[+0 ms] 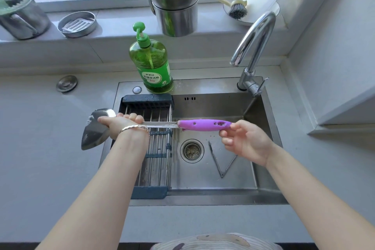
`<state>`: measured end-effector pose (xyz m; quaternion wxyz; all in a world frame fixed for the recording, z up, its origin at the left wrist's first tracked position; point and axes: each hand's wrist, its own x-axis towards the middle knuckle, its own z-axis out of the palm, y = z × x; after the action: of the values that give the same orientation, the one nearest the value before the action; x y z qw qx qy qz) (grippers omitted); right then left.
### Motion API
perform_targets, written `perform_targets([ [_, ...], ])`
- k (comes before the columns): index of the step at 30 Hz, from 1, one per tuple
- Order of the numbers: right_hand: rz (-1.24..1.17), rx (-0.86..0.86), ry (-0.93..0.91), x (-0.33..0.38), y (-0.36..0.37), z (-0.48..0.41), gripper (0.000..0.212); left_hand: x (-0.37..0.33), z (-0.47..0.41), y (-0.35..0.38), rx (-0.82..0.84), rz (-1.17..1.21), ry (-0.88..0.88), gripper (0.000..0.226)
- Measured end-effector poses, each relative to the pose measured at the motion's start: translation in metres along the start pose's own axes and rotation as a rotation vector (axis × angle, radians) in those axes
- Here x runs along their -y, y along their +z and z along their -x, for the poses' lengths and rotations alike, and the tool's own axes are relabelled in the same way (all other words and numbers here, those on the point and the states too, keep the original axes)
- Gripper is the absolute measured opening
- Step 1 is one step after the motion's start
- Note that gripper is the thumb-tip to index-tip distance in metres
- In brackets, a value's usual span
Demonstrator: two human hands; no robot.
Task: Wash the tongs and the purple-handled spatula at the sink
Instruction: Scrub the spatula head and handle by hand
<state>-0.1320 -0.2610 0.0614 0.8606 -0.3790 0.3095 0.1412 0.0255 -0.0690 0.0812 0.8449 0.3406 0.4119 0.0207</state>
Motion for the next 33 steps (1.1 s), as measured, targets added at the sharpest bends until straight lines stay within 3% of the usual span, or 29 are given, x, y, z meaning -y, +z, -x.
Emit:
perform_targets([
  [1,0.044,0.014,0.048,0.003,0.0,0.002,0.031,0.001,0.001,-0.001,0.026,-0.001,-0.011,0.052],
  [3,0.352,-0.055,0.138,0.005,0.003,0.002,0.043,0.005,0.006,-0.004,0.103,-0.022,-0.034,0.053],
  [5,0.787,-0.135,0.216,0.005,0.009,-0.003,0.044,0.01,0.013,-0.004,0.21,-0.048,-0.062,0.054],
  [7,0.98,-0.077,0.343,0.007,0.018,-0.005,0.042,0.015,0.02,-0.001,0.324,-0.06,-0.098,0.058],
  [10,0.777,0.158,0.504,0.007,0.028,-0.01,0.05,0.02,0.026,0.004,0.459,-0.075,-0.17,0.068],
  [12,0.657,0.213,0.507,0.005,0.031,-0.012,0.055,0.02,0.026,0.006,0.516,-0.08,-0.194,0.071],
  [14,0.633,0.214,0.463,0.004,0.028,-0.011,0.055,0.013,0.022,0.008,0.536,-0.075,-0.204,0.072],
  [19,0.872,0.134,0.38,0.012,0.015,-0.003,0.056,-0.002,0.008,0.008,0.489,-0.021,-0.171,0.072],
  [27,0.737,0.19,0.346,0.004,0.037,-0.011,0.053,0.016,0.018,0.01,0.521,-0.062,-0.229,0.07],
  [30,0.875,0.094,0.358,0.009,0.034,-0.003,0.057,0.021,0.016,0.004,0.5,-0.042,-0.251,0.071],
  [33,1.302,-0.192,0.014,0.006,0.042,-0.001,0.061,0.031,0.012,-0.005,0.383,0.044,-0.286,0.064],
])
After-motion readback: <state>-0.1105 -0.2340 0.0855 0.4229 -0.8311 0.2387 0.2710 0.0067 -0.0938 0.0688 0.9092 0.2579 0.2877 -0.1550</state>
